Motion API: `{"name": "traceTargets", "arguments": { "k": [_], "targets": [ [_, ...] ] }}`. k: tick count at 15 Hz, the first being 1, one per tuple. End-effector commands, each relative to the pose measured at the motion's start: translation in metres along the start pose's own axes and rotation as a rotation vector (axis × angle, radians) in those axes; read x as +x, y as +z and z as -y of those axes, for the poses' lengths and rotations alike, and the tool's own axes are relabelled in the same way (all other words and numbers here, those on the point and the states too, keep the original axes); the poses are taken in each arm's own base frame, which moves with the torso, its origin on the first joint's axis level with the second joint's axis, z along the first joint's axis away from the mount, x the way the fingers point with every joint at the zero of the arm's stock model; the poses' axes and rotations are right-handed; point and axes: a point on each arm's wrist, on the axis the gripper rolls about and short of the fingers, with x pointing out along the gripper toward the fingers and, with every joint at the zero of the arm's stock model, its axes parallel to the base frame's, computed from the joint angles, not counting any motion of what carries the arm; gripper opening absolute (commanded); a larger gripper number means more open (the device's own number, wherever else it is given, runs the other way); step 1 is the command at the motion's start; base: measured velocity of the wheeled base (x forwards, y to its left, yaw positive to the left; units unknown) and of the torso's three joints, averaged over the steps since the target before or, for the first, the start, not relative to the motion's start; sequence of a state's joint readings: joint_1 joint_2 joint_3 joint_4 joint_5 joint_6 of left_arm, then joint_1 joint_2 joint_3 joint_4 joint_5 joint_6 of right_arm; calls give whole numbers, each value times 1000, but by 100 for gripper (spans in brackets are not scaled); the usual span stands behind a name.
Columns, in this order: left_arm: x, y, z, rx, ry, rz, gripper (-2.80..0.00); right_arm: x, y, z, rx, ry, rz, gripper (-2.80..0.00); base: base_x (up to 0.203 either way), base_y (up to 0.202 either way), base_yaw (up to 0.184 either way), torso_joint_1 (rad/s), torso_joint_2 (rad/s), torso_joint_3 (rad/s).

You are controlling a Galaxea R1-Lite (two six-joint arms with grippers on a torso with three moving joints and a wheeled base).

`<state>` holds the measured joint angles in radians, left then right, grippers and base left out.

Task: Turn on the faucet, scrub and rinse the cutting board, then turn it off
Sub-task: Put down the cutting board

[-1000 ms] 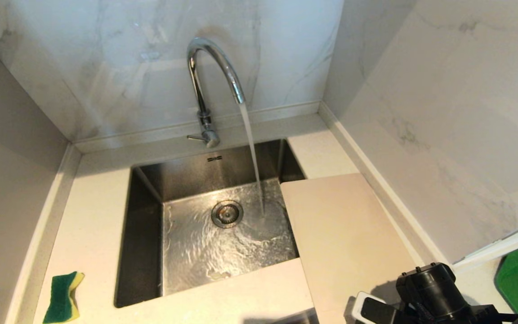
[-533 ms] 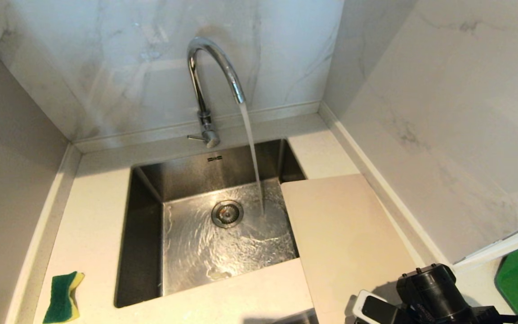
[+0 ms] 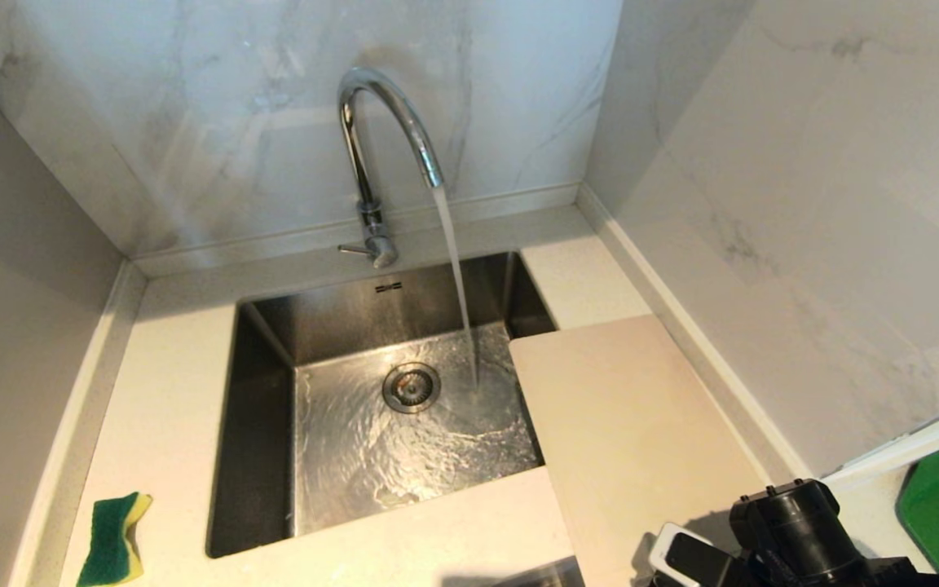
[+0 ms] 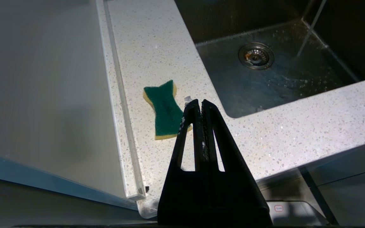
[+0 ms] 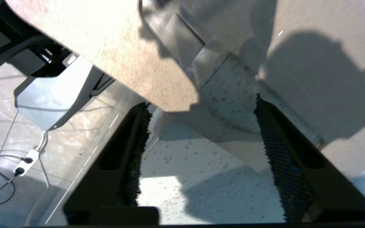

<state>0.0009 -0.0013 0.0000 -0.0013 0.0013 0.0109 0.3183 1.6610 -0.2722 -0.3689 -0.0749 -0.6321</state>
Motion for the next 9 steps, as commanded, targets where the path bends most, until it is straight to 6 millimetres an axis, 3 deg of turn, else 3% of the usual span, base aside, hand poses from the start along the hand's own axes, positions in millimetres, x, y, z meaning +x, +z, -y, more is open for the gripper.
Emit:
{"name": "traceTargets", "arguments": {
  "k": [1,9],
  "targets": [
    [0,0,0,0,0,0,-280,-4,4,2,-7,-19,30,0,0,0,0,0,0,0],
    [0,0,0,0,1,-1,-280,-35,37,24,-1,-176,269,0,0,0,0,0,0,0]
  ]
}}
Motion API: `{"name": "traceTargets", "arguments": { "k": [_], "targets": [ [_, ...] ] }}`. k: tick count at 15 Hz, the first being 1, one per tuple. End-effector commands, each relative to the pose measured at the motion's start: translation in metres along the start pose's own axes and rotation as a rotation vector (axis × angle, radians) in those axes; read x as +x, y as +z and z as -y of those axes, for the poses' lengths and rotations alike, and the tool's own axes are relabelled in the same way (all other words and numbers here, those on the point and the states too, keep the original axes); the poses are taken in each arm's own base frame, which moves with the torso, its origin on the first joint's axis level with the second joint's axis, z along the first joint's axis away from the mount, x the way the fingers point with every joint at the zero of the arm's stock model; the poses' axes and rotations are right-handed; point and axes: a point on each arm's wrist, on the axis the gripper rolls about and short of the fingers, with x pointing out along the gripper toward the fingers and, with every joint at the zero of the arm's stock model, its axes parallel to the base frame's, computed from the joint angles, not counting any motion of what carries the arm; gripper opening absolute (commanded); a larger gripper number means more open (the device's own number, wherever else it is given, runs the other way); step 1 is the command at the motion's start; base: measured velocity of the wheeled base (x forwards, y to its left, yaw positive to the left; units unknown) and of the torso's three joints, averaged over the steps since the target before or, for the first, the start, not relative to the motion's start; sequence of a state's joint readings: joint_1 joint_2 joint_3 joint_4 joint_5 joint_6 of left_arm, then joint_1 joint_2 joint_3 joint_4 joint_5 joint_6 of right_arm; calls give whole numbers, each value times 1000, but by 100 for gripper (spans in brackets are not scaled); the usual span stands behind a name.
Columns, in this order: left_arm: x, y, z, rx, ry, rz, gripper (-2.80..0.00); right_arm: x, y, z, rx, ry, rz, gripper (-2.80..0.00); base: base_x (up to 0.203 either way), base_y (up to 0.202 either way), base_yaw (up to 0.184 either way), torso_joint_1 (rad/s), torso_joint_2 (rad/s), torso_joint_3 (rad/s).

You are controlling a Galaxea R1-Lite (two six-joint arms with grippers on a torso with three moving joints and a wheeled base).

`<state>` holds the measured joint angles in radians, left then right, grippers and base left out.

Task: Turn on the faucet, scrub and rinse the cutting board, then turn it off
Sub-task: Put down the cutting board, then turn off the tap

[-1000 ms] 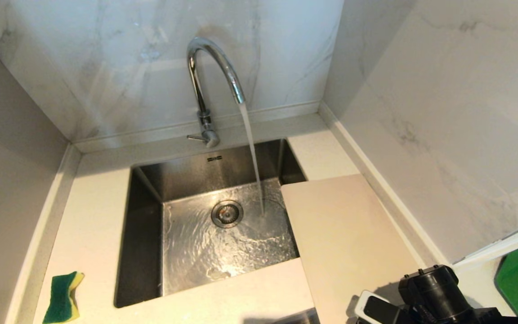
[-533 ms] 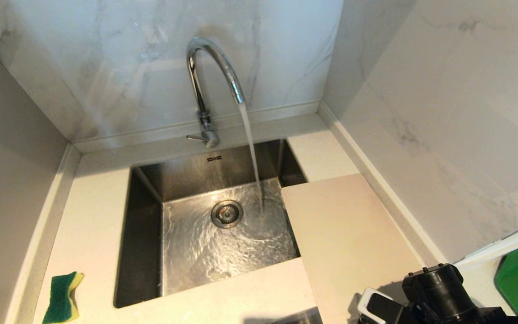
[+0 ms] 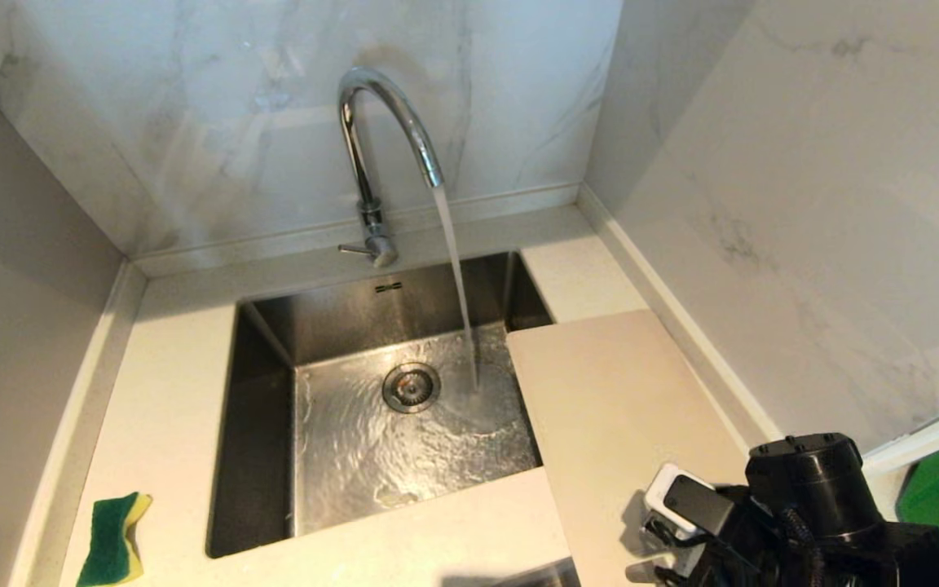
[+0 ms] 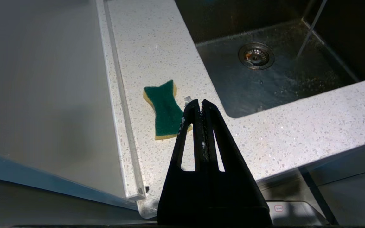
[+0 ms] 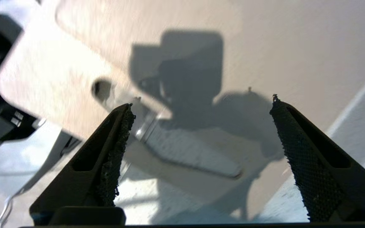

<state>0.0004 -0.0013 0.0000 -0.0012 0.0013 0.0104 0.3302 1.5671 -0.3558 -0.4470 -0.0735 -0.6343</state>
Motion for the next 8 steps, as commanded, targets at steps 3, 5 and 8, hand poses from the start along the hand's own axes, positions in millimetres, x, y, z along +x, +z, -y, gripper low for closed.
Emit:
{"name": "traceTargets", "arguments": {
  "k": [3,5,8],
  "targets": [
    [0,0,0,0,1,-1,-280,-25,25,14,-6,-90,156,0,0,0,0,0,0,0],
    [0,0,0,0,1,0,-280,-35,35,22,9,-136,221,0,0,0,0,0,0,0],
    [0,0,0,0,1,0,-280,-48,52,36,107,-199,337,0,0,0,0,0,0,0]
  ]
}}
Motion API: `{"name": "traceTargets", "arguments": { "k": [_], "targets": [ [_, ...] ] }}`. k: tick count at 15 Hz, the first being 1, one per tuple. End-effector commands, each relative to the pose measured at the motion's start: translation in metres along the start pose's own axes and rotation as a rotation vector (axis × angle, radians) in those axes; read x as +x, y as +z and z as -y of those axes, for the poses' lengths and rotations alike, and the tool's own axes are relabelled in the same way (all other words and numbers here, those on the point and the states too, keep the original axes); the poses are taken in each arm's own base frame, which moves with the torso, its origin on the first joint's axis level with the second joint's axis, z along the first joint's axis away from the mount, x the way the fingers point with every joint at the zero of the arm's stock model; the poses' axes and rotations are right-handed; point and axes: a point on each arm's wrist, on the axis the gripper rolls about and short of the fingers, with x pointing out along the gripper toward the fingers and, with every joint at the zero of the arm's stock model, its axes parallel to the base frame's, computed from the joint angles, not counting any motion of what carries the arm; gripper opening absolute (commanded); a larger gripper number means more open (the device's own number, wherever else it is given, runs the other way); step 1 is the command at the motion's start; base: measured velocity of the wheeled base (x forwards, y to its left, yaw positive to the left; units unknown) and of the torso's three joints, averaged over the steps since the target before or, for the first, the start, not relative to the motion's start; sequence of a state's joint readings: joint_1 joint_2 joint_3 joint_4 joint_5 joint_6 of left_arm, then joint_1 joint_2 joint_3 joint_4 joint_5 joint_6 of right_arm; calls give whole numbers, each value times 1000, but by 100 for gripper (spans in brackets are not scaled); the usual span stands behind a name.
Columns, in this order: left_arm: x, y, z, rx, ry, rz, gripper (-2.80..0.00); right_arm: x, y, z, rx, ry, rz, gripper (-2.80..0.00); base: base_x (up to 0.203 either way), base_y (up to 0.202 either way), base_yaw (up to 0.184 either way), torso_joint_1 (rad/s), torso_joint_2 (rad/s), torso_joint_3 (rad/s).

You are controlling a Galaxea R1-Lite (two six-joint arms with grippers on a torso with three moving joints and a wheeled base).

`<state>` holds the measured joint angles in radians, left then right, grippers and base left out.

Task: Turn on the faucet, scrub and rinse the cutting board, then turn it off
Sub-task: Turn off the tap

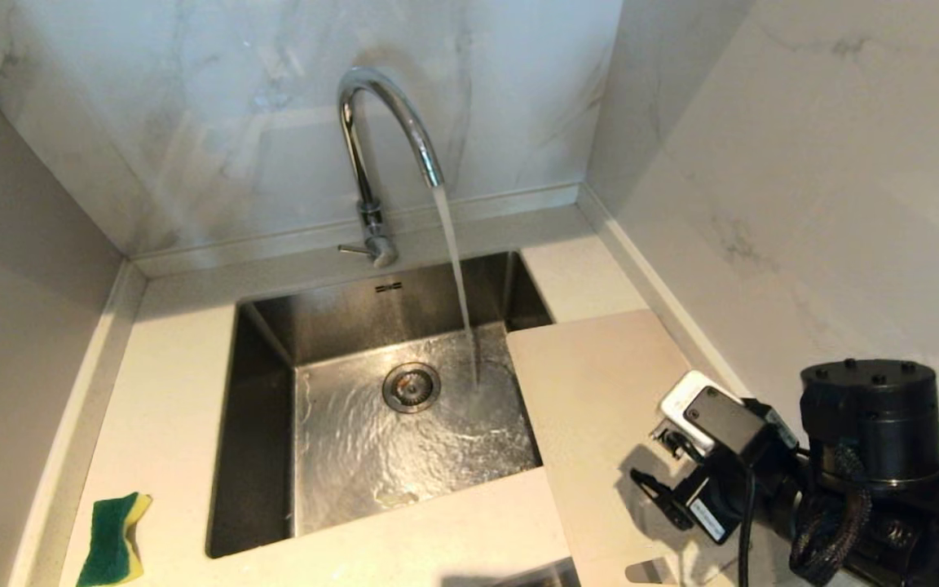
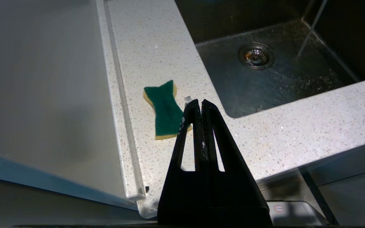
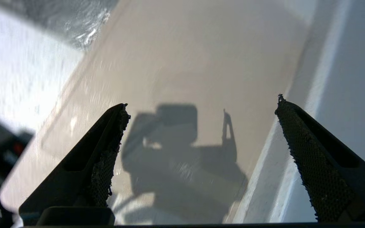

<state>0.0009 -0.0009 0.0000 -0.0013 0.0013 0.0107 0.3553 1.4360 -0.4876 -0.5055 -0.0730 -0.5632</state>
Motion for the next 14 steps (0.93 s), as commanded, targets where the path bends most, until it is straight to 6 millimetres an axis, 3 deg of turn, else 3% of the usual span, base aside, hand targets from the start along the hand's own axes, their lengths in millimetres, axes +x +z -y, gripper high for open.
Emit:
{"name": "traceTargets", "arguments": {
  "k": [1,5,10,14],
  "targets": [
    [0,0,0,0,1,1,-280,-11,16,12,55,-58,86,0,0,0,0,0,0,0],
    [0,0,0,0,1,1,-280,-25,11,37,116,-207,136,0,0,0,0,0,0,0],
    [0,0,0,0,0,1,-280,-67,10,66,150,-430,227,0,0,0,0,0,0,0],
    [0,0,0,0,1,1,-280,-99,5,68,164,-532,266,0,0,0,0,0,0,0]
  ]
}}
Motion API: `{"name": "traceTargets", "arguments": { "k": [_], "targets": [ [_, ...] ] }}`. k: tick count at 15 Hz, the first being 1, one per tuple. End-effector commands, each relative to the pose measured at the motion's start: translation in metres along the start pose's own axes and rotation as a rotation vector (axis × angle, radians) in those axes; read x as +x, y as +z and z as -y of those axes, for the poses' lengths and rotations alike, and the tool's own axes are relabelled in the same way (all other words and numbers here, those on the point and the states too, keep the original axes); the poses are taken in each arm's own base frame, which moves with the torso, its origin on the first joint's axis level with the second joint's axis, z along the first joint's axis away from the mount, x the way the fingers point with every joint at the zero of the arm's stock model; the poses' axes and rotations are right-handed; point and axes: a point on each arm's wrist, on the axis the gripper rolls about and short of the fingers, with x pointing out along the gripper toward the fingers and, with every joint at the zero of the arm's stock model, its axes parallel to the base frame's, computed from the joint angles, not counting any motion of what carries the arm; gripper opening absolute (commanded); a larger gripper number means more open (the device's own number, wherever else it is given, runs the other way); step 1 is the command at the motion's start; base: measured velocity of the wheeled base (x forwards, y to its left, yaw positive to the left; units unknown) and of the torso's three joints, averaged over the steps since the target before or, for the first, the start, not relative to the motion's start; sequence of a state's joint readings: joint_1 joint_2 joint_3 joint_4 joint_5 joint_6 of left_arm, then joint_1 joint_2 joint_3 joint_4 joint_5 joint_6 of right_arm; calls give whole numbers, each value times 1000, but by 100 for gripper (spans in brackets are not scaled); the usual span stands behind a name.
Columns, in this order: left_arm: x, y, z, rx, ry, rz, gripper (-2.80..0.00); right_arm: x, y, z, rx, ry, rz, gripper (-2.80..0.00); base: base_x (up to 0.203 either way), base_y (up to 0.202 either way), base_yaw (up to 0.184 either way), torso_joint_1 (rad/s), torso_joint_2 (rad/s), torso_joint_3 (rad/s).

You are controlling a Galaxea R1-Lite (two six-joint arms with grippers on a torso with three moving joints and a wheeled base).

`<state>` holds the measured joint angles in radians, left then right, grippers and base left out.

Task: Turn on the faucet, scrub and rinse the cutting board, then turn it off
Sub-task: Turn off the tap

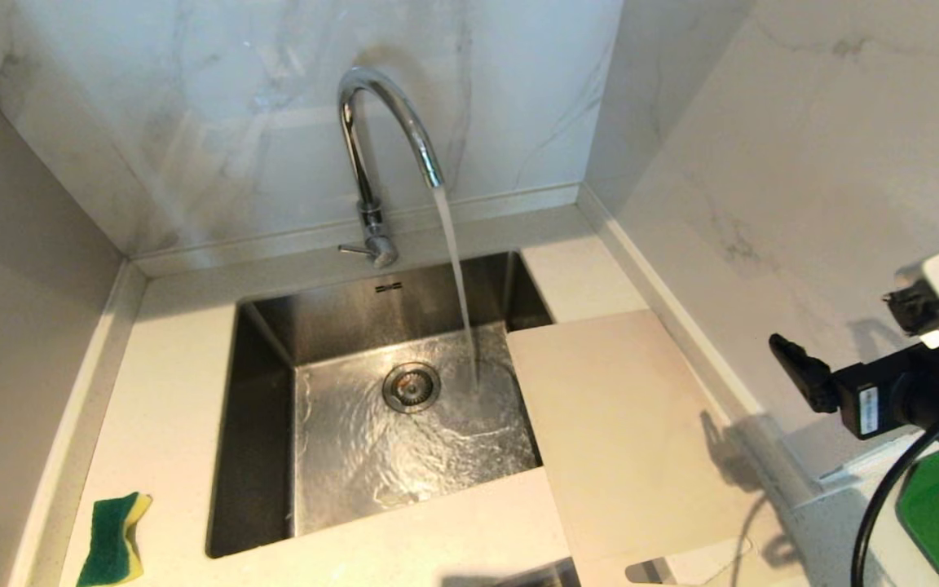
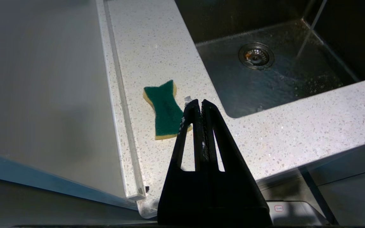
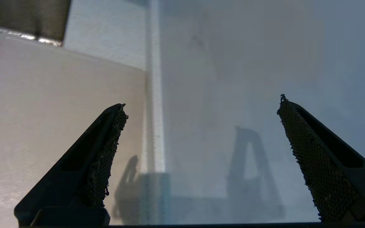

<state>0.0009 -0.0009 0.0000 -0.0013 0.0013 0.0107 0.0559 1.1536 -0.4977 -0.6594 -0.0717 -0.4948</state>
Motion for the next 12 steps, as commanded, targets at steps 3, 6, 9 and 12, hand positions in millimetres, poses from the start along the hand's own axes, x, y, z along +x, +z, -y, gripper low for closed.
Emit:
{"name": "traceTargets", "arguments": {
  "k": [3,6,9,12],
  "targets": [
    [0,0,0,0,1,1,-280,-36,2,11,57,-45,106,0,0,0,0,0,0,0],
    [0,0,0,0,1,0,-280,-58,-2,14,112,-71,183,0,0,0,0,0,0,0],
    [0,0,0,0,1,1,-280,-70,5,22,222,-115,230,0,0,0,0,0,0,0],
    [0,0,0,0,1,1,-280,-70,4,24,238,-94,194,0,0,0,0,0,0,0]
  ]
}}
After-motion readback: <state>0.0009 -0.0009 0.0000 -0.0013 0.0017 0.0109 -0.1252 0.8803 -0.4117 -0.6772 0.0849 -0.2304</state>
